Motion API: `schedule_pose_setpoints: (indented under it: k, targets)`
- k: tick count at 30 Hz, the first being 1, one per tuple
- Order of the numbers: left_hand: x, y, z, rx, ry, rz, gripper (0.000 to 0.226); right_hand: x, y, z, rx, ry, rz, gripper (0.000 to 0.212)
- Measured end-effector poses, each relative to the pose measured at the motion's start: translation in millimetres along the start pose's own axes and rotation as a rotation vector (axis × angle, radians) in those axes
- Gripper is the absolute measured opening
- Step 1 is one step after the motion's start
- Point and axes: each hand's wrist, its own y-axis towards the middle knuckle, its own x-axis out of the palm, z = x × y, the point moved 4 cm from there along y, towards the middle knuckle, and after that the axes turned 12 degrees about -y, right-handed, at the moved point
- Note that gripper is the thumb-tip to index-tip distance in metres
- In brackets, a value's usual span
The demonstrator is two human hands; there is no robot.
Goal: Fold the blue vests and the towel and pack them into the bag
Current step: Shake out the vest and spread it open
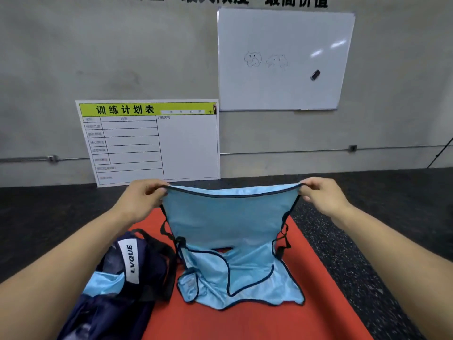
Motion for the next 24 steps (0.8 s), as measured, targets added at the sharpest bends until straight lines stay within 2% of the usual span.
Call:
schedule_pose_setpoints:
  k: [6, 8, 10, 11, 13, 14, 15, 17, 20, 24]
  targets:
    - [21.4, 8.0, -63.9, -0.099, 0.098, -0.038, 0.03, 38.9, 4.5, 48.5, 0.062, -0.086, -0.124, 0.014]
    - [30.5, 16.6, -87.4, -0.186, 0.115, -0.079, 0.028, 54.8, 13.0, 60.1, 0.085, -0.141, -0.21, 0.014]
    - [38.6, 30.0, -103.7, -0.186, 0.155, -0.079, 0.028, 72.0, 23.9, 66.6, 0.104, -0.193, -0.288, 0.015]
    - [39.8, 38.7, -107.5, -0.131, 0.182, -0.028, 0.029, 77.9, 31.7, 66.4, 0.085, -0.22, -0.242, 0.015]
    - [42.0, 51.9, -103.0, 0.015, 0.2, 0.135, 0.031, 82.2, 47.6, 61.5, -0.011, -0.246, 0.039, 0.013]
    - [46.0, 56.2, -102.5, 0.067, 0.174, 0.174, 0.033, 84.8, 51.1, 57.2, -0.068, -0.2, 0.165, 0.013]
    - [52.1, 59.1, -106.4, 0.079, 0.157, 0.169, 0.033, 92.0, 53.9, 57.2, -0.106, -0.142, 0.208, 0.013]
    - [67.3, 59.9, -131.0, 0.034, 0.145, 0.078, 0.018, 117.7, 55.8, 68.9, -0.13, -0.08, 0.114, 0.014]
    - [83.4, 43.0, -188.4, -0.082, 0.181, -0.053, 0.028, 158.1, 42.3, 106.3, -0.147, -0.136, -0.039, 0.012]
    - [108.1, 17.0, -235.4, -0.289, 0.17, -0.21, 0.027, 188.7, 18.3, 143.9, -0.196, -0.249, -0.232, 0.012]
